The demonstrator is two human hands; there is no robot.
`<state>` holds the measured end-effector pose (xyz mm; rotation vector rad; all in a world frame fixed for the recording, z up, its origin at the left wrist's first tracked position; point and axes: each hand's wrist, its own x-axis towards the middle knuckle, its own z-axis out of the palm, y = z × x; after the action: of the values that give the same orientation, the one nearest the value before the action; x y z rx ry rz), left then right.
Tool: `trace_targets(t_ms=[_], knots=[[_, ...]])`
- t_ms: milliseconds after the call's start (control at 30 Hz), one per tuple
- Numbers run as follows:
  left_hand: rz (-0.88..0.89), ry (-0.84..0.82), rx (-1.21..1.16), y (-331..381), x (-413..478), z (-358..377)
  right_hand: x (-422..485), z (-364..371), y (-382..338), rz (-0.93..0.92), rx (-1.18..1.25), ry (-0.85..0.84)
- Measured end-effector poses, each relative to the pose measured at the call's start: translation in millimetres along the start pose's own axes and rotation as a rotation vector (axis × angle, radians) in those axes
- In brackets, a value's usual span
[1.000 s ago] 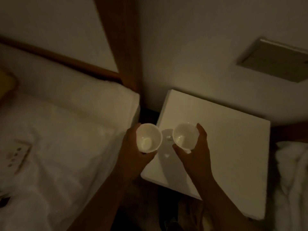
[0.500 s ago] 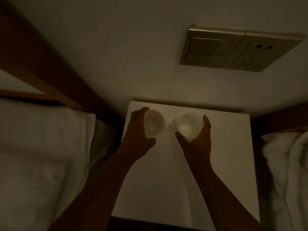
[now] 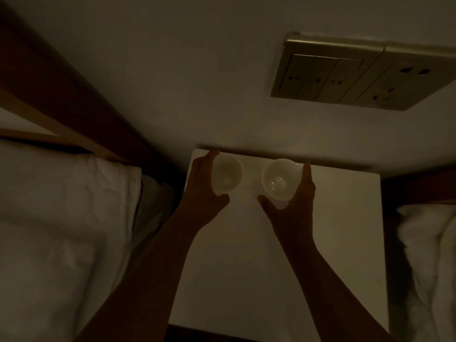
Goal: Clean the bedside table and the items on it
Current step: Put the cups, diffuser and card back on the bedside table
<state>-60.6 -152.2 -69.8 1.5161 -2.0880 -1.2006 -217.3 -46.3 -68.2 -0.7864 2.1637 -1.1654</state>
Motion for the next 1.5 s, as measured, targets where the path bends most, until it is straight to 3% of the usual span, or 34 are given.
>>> trace_targets(t_ms=[200,367,600,900,1100,1300,1500], knots=[[-0.011,-0.002,-0.075,1,-22,-19,-41,-24,2,-0.035,-0.107,0.057],[-0.13,0.05,-0.148,-13,-80,-56,-100,-25,5,0.102,-0.129,0.023],[-0.455,0.025,-0.313,-83,-211,-105,-202,57,-27,-0.079,-0.098,-0.337],[-0.718,0.328,-0.206,-188,-381,-194,-324,205,-98,-0.246,-0.193,-0.83],[-0.876,0.502,-0.253,-255,-450,-246,-384,293,-131,-0.611,-0.417,-1.081],[-0.851,0.793,-0.376,-319,-467,-272,-396,386,-163,-0.721,-0.609,-1.083],[-0.718,0.761,-0.431,-354,-449,-284,-389,439,-175,-0.762,-0.733,-0.92]])
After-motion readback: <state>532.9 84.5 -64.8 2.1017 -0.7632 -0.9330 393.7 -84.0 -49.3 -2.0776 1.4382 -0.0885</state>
